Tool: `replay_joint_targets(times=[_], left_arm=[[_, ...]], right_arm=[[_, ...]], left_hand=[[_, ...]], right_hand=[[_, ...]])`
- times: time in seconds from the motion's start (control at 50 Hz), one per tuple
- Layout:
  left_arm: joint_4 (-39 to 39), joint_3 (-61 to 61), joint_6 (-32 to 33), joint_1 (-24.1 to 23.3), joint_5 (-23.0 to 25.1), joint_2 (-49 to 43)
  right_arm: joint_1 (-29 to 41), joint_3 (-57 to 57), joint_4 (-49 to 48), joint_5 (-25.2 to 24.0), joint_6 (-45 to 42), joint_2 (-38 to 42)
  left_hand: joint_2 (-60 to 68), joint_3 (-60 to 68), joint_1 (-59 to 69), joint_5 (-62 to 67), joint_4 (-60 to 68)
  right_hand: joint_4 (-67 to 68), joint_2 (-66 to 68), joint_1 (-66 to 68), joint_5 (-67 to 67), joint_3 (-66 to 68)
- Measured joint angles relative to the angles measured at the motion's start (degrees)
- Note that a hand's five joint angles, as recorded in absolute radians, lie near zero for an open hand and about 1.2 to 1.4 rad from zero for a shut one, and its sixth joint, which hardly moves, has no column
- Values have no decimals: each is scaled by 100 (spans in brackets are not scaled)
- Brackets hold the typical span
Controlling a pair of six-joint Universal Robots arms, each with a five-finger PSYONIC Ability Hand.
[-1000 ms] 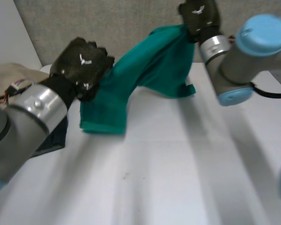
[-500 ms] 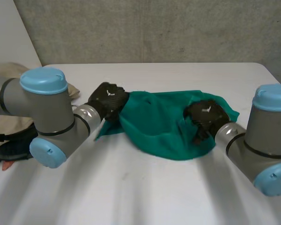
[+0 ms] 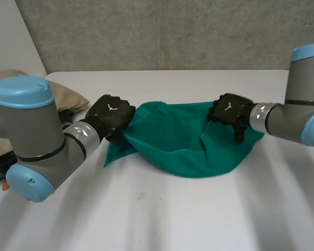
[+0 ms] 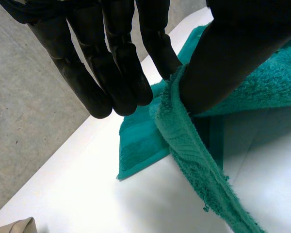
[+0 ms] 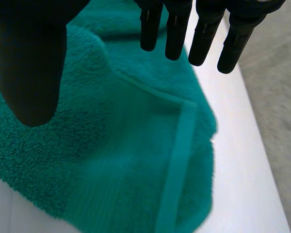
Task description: Fold the laundry.
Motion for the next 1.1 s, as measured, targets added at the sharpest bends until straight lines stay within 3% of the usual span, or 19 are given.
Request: replay_joint_targets(times=[0.24, 0.38, 0.4, 0.48, 0.6, 0.7, 0.84, 1.0, 1.1], left_arm=[[20, 28, 18, 88, 10, -25], [29, 51, 17, 133, 0, -61], [29, 53, 17, 137, -2, -70], [19, 79, 34, 159, -20, -159], [-115, 161, 121, 195, -26, -343], [-356, 287, 222, 191, -23, -532], [-705, 651, 329, 130, -42, -920], [-612, 1774, 444, 224, -228, -1315], [161, 3306, 216, 369, -349, -1227]], right_arm=[[119, -248, -213, -444, -514, 692], [167, -457, -607, -150, -433, 754], [168, -467, -645, -117, -394, 729], [120, -207, -868, 176, 146, 176], [-144, 1218, -875, 364, 589, -1244], [-325, 2518, -747, 419, 216, -2136], [-405, 3289, -605, 529, -286, -2350], [-306, 2346, -1256, 603, 380, -1785], [-168, 812, -2941, 869, 1905, -1507]], left_hand=[[0, 0, 0, 0, 0], [0, 0, 0, 0, 0], [0, 0, 0, 0, 0], [0, 0, 0, 0, 0], [0, 0, 0, 0, 0], [0, 0, 0, 0, 0], [0, 0, 0, 0, 0], [0, 6, 0, 0, 1], [1, 7, 0, 0, 3]], right_hand=[[98, 141, 109, 98, 83], [4467, 4683, 4402, 4264, 4404], [4550, 4726, 4402, 4331, 4485], [4758, 4786, 4402, 4415, 4642], [4763, 4786, 4402, 4415, 4642], [4778, 4786, 4402, 4414, 4643], [4780, 4786, 4402, 4416, 4643], [4787, 4786, 4402, 4414, 4674], [4787, 4786, 4402, 4416, 4674]])
